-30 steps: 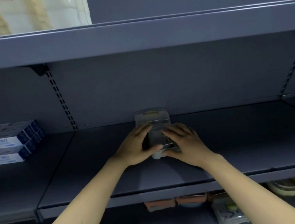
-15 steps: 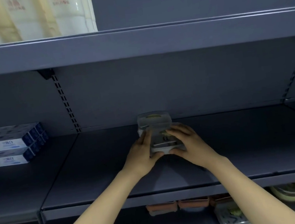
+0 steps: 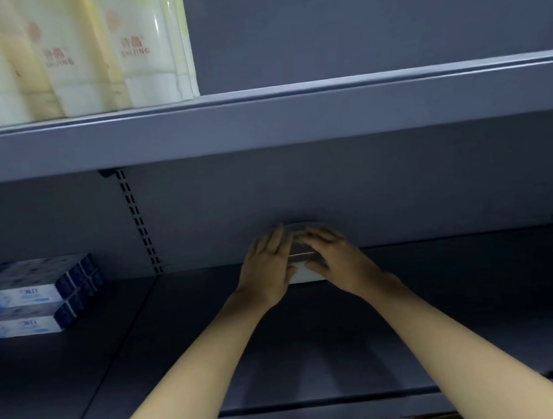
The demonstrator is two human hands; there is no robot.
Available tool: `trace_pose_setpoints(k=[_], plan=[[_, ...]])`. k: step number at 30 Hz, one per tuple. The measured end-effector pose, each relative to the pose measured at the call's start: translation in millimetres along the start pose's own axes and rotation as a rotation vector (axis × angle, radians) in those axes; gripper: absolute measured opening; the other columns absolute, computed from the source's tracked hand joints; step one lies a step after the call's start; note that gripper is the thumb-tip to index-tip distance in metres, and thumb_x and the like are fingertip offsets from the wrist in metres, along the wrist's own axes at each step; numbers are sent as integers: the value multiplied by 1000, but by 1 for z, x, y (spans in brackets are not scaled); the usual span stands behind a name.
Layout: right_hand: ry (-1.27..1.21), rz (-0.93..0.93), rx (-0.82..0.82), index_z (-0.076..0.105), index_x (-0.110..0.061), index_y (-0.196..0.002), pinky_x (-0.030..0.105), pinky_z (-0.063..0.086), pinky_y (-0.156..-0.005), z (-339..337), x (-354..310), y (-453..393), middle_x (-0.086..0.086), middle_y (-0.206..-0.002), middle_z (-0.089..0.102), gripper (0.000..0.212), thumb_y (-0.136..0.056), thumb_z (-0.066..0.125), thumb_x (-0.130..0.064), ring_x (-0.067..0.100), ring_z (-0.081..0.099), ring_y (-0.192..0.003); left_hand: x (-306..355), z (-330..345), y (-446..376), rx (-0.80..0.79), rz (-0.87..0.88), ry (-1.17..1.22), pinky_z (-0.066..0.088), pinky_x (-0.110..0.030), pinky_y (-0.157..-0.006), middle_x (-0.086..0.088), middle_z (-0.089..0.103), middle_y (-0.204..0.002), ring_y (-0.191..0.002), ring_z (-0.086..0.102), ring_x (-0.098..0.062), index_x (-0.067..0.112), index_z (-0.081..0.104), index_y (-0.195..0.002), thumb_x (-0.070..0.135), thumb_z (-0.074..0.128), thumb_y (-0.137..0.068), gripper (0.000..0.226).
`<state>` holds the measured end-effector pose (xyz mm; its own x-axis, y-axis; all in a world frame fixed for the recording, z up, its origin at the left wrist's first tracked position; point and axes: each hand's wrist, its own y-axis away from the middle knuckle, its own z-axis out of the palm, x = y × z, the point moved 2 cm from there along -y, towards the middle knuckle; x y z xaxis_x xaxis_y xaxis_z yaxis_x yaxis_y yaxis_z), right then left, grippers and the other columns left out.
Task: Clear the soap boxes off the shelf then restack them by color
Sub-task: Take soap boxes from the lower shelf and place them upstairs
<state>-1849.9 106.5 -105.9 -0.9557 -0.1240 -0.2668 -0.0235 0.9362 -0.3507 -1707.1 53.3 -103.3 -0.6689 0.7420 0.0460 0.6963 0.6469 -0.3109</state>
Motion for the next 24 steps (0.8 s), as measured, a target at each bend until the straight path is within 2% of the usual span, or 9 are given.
trace_pose_setpoints(k=[4, 9, 15, 19, 21, 24], plan=[[182, 28, -10, 24, -25, -149, 44, 10, -117, 5, 12, -5, -2, -157, 19, 56, -98, 45, -36, 21, 10, -145, 2, 10, -10, -41, 12, -13, -3, -33, -117, -4, 2, -159, -146, 1, -19, 11, 3, -151, 25, 41, -100, 65], [350, 74, -121, 3, -27, -151, 47, -5, -115, 4, 20, -16, -6, -159, 0, 64, -99, 36, -43, 20, -5, -146, 0, 12, -25, -125, 2, 2, -6, -36, -117, -5, -5, -158, -145, -7, -20, 9, -3, -150, 35, 44, -97, 76], [445, 102, -179, -5, -28, -150, 52, -10, -114, 1, 19, -19, -6, -159, -5, 65, -99, 30, -48, 22, -12, -145, -3, 13, -31, -169, -5, -54, -6, -44, -118, -1, -2, -158, -145, -6, -18, 13, -4, -150, 38, 46, -95, 79], [542, 171, -204, -17, -24, -148, 53, -13, -112, -4, 9, -18, 1, -158, -14, 69, -99, 26, -49, 25, -19, -143, 0, 7, -31, -225, -31, -144, -10, -48, -116, -3, -7, -158, -145, -10, -20, 12, -8, -150, 44, 42, -95, 81], [544, 214, -163, -21, -22, -147, 52, -13, -112, -6, 3, -11, 3, -157, -19, 73, -99, 27, -50, 26, -20, -143, 2, 4, -28, -247, -51, -227, -13, -49, -115, -5, -14, -158, -144, -17, -24, 11, -11, -149, 48, 39, -95, 82], [456, 234, -97, -14, -21, -149, 49, -12, -113, -6, -7, 13, 2, -158, -16, 73, -98, 30, -50, 24, -18, -144, 7, 1, -12, -211, -69, -240, -14, -49, -114, -10, -20, -156, -141, -25, -27, 10, -15, -148, 50, 38, -95, 84]])
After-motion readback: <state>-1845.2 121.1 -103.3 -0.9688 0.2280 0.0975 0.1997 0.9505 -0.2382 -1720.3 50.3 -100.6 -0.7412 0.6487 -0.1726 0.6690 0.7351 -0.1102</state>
